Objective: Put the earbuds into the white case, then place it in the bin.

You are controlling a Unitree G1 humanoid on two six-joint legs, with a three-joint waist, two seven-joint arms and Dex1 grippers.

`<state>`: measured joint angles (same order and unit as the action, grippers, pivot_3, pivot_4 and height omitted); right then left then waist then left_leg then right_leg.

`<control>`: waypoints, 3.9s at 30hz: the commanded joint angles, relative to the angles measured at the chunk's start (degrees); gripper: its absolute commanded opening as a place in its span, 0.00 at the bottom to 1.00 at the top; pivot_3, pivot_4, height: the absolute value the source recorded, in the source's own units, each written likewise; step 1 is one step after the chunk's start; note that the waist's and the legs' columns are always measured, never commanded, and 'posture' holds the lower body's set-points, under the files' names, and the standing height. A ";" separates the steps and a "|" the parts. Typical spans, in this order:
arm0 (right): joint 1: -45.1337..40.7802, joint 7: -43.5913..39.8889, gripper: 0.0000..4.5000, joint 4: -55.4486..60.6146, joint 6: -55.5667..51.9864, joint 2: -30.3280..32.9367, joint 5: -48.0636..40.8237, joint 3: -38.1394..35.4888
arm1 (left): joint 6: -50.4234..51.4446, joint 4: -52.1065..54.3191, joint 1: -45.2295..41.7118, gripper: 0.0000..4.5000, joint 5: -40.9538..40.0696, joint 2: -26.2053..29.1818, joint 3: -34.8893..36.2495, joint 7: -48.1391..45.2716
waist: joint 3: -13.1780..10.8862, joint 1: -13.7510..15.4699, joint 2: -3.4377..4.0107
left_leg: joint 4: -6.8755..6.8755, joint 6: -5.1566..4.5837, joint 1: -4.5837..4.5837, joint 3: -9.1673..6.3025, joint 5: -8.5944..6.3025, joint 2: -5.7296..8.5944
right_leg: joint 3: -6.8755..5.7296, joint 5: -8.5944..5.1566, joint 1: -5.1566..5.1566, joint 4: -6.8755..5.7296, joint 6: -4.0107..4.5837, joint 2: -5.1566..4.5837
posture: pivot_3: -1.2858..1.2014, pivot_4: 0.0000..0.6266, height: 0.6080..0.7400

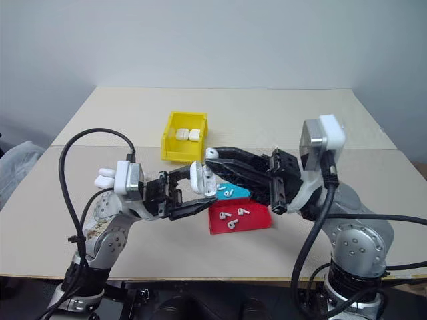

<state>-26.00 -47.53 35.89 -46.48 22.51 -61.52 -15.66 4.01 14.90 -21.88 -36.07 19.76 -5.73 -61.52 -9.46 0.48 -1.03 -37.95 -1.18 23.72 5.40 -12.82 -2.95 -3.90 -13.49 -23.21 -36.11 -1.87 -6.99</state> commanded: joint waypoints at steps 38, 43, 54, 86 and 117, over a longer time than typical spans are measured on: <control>7.28 -6.26 0.58 -1.91 18.74 7.29 12.10 10.20 | -0.36 2.55 0.46 0.62 -0.07 -0.11 0.45 0.28 | 0.00 0.14 -0.01 | -0.01 0.00 0.00 -0.17 0.00 0.01 | -0.01 -0.01 0.01 0.02 -0.01 0.00 | 0.52 0.24 1.00; 6.47 -8.56 0.58 -2.47 19.45 9.77 9.42 6.30 | -1.07 0.82 0.64 0.62 1.51 0.61 0.26 -0.48 | 0.00 0.17 -0.01 | -0.02 -0.01 0.01 -0.16 0.00 0.01 | -0.01 -0.01 0.01 0.03 -0.02 0.00 | 0.52 0.24 1.00; -11.85 -6.47 0.21 -6.22 10.22 19.50 8.03 9.37 | -4.64 -8.22 -4.53 0.62 9.30 -3.44 -3.68 -0.81 | 0.00 0.17 -0.01 | -0.04 -0.01 0.02 -0.12 0.00 0.01 | -0.03 -0.01 0.01 0.03 -0.01 0.01 | 0.52 0.24 1.00; -19.92 -6.64 0.01 -10.46 12.66 20.43 18.40 6.92 | -7.19 -10.14 -8.15 0.62 16.16 -7.10 -0.26 10.30 | -0.01 0.19 -0.02 | -0.16 -0.08 0.10 -0.07 -0.04 0.00 | -0.04 0.01 -0.02 0.02 -0.03 -0.02 | 0.52 0.24 1.00; -0.58 0.84 0.00 -5.08 12.05 23.35 27.98 9.24 | -7.94 -76.24 -46.01 0.78 40.16 -14.03 7.76 63.99 | -0.03 0.14 -0.10 | -0.33 -0.21 0.43 0.01 -0.11 0.12 | -0.22 0.09 -0.10 0.16 -0.23 -0.09 | 0.52 0.24 1.00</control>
<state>-25.99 -47.26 28.94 -34.40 45.30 -33.76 -5.50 -2.96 -60.71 -65.08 4.43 5.46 1.38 2.67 -9.49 0.62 -1.13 -38.29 -1.38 24.15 5.40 -12.93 -2.83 -4.13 -13.41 -23.31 -35.96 -2.10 -7.08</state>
